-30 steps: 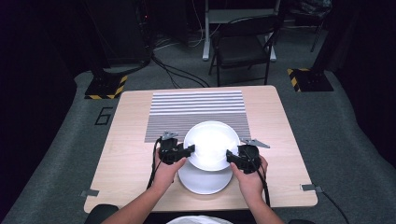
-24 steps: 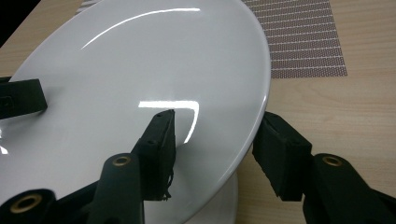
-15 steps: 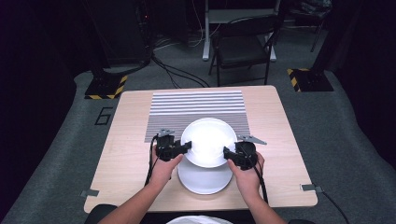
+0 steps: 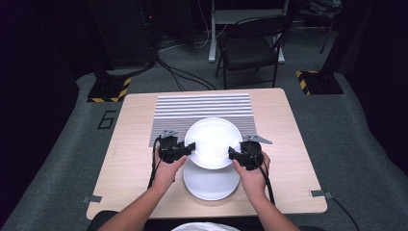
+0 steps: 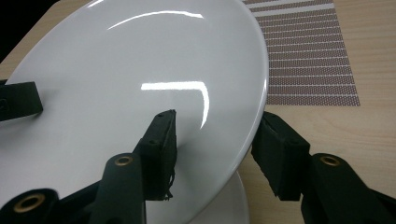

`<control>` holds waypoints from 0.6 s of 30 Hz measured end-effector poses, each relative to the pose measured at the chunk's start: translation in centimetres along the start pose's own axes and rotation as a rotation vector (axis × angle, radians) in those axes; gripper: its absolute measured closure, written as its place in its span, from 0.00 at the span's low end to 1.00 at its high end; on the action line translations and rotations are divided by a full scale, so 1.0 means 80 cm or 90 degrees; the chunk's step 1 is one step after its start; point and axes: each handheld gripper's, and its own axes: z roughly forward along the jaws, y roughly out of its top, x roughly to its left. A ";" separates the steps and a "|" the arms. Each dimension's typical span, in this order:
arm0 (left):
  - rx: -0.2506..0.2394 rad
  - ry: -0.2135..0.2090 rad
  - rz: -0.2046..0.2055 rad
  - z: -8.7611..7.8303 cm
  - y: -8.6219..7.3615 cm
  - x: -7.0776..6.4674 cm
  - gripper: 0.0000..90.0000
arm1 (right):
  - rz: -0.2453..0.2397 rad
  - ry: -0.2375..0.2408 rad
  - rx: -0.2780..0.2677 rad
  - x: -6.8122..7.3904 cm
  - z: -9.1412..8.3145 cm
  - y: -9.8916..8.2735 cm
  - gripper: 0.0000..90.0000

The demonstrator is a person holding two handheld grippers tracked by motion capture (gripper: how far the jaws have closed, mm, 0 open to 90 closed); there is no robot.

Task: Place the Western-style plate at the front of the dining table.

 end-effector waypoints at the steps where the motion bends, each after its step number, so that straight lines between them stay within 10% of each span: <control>1: 0.000 0.001 -0.001 0.000 0.001 0.001 0.61 | 0.000 0.002 0.002 0.000 0.000 0.001 0.55; 18: -0.007 0.000 0.002 0.005 0.019 0.008 0.61 | -0.006 0.003 -0.005 0.003 0.007 0.017 0.55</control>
